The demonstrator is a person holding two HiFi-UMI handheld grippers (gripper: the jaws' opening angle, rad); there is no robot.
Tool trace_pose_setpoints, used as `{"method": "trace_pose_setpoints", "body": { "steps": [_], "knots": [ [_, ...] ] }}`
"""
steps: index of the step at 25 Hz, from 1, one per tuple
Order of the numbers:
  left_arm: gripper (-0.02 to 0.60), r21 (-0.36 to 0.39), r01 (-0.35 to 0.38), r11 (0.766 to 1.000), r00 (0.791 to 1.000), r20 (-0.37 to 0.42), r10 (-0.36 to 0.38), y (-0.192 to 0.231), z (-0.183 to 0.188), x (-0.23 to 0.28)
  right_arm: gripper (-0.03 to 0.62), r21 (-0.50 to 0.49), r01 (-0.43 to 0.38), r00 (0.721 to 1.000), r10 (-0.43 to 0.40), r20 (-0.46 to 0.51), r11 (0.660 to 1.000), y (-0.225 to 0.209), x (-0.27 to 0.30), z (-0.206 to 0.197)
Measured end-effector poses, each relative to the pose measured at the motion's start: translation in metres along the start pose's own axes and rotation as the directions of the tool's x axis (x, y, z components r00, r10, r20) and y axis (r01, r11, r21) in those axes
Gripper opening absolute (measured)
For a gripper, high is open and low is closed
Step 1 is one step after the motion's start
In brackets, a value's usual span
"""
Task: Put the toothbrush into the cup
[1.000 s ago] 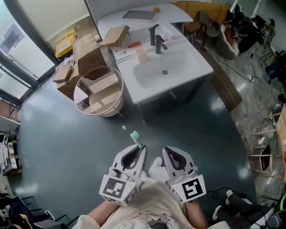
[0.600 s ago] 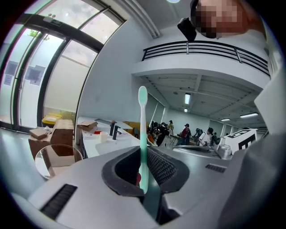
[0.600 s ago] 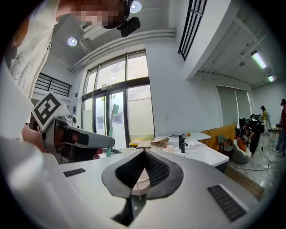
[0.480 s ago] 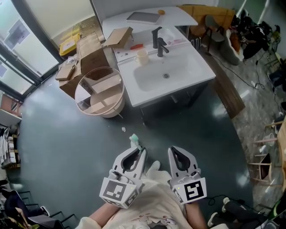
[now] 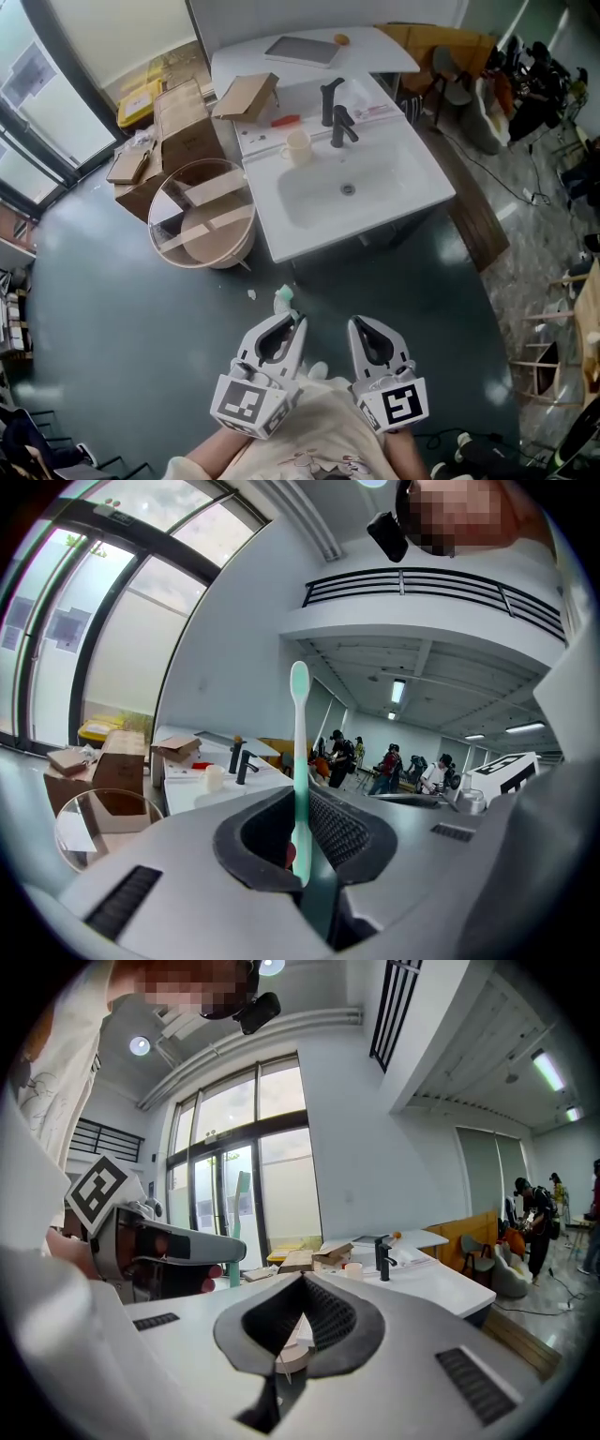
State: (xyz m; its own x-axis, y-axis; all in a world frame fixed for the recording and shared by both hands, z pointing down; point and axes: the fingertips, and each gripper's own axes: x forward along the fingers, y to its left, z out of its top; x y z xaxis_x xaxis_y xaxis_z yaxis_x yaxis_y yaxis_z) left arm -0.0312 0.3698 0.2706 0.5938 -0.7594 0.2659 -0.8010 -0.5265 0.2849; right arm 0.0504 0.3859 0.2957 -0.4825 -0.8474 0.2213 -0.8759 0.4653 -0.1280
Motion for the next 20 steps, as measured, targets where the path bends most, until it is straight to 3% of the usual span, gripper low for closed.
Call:
{"method": "trace_pose_setpoints", "body": {
  "steps": [11, 20],
  "knots": [
    [0.054, -0.031, 0.0, 1.0, 1.0, -0.018, -0.001, 0.111, 0.084, 0.106, 0.015, 0.02, 0.078, 0.997, -0.078, 0.023, 0.997, -0.055, 0.147, 0.067],
    [0.054, -0.021, 0.081, 0.997, 0.997, -0.004, -0.081, 0.195, 0.116, 0.161, 0.015, 0.049, 0.084, 0.996, -0.084, 0.001, 0.995, -0.064, 0.263, 0.086]
  ]
}}
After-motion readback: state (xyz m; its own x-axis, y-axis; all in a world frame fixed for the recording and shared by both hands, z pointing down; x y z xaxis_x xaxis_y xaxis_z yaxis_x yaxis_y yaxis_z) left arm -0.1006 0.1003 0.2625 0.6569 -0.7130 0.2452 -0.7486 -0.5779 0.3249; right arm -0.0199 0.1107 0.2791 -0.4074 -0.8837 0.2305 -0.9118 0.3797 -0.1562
